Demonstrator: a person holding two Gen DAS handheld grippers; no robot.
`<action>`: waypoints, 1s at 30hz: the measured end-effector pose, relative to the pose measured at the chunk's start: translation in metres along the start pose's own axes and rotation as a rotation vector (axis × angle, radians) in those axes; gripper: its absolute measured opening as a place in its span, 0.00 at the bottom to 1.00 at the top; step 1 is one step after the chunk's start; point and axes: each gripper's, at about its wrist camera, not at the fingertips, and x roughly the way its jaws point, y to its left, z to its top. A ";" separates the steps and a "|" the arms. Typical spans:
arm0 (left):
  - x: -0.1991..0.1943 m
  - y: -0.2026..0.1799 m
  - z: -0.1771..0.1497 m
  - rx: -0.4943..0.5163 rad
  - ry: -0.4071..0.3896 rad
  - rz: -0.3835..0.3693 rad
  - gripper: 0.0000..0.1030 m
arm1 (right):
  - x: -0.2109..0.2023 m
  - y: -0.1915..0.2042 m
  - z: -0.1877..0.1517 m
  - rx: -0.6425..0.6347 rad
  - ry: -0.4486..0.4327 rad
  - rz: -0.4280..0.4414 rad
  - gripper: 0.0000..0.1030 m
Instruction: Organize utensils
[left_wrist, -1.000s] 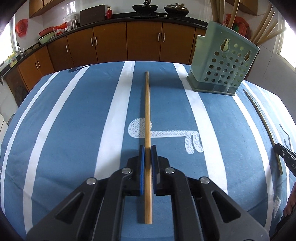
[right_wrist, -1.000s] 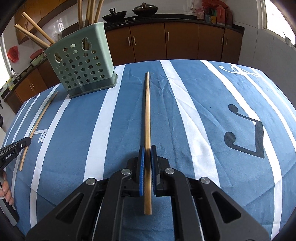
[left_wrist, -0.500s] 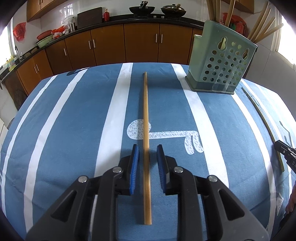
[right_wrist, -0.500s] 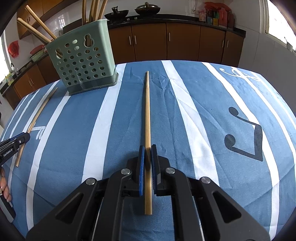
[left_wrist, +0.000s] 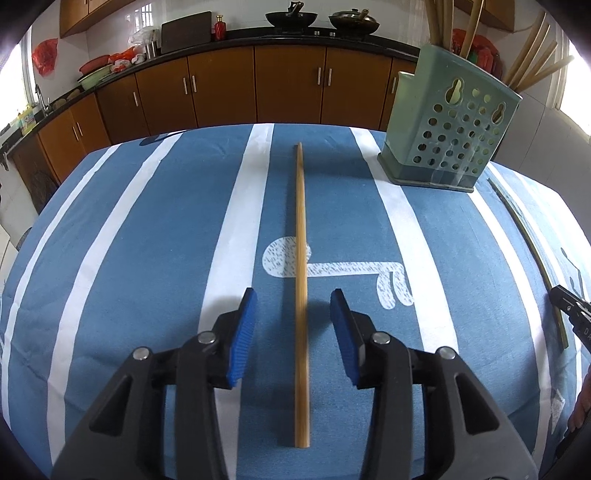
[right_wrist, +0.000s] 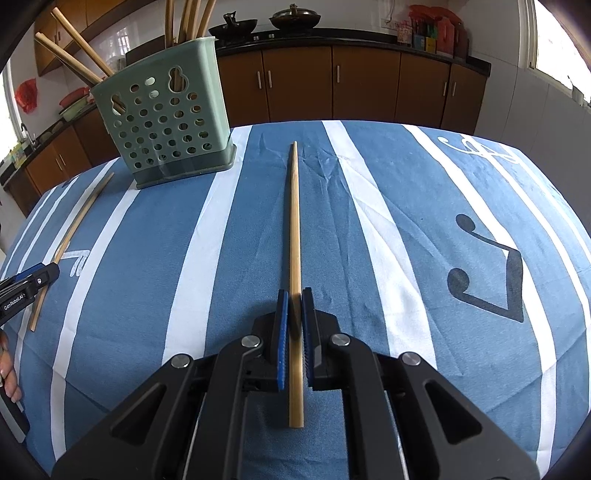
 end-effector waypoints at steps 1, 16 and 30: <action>0.000 0.000 0.000 -0.001 0.000 -0.001 0.40 | 0.000 0.000 0.000 0.000 0.000 0.000 0.08; -0.016 -0.004 -0.019 0.037 0.000 -0.028 0.08 | -0.010 -0.007 -0.011 0.018 0.000 0.047 0.07; -0.076 0.001 0.006 0.001 -0.142 -0.094 0.07 | -0.068 -0.026 0.014 0.087 -0.228 0.066 0.07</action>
